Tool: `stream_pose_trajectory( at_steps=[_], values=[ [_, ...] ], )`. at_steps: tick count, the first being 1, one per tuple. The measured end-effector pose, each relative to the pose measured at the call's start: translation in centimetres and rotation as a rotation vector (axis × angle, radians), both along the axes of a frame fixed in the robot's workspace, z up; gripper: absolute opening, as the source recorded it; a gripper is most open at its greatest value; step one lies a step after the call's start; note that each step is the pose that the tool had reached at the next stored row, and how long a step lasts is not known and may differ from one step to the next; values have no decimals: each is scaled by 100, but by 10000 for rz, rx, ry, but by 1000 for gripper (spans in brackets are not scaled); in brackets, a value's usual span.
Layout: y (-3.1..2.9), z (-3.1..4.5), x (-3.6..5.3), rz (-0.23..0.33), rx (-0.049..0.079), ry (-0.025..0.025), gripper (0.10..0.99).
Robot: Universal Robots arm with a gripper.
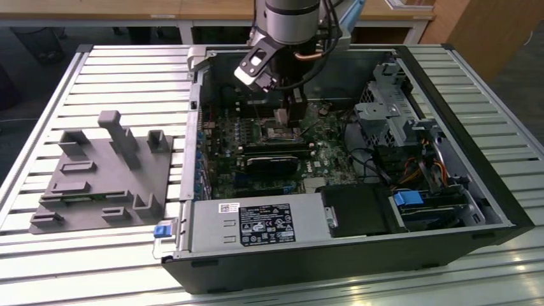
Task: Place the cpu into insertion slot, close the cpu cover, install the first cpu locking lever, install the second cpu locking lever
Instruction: 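Place the cpu into insertion slot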
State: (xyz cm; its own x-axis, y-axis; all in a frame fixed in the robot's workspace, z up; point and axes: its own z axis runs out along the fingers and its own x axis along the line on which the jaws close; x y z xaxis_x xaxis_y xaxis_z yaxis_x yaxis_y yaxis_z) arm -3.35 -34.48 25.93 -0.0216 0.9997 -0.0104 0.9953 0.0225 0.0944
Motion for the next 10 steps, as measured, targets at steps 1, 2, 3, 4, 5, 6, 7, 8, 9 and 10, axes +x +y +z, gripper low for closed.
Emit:
stream_pose_trajectory(
  at_steps=[1, 2, 3, 4, 5, 6, 7, 8, 9, 10],
  values=[
    [0, -4, 0, 0, -1, 0, 541],
    [0, -8, 0, 0, -1, 0, 541],
    [0, -11, 0, 0, 0, 0, 541],
    [0, -14, 0, 0, -1, 0, 541],
    [0, -18, 0, 0, -1, 0, 541],
    [0, -21, 0, 0, -1, 1, 541],
    [0, -24, 0, 0, -1, 0, 541],
    [0, -27, 0, 0, -1, 0, 541],
    [0, -30, 0, 0, -2, 1, 541],
    [0, -33, 0, 0, -1, 0, 541]
  ],
)
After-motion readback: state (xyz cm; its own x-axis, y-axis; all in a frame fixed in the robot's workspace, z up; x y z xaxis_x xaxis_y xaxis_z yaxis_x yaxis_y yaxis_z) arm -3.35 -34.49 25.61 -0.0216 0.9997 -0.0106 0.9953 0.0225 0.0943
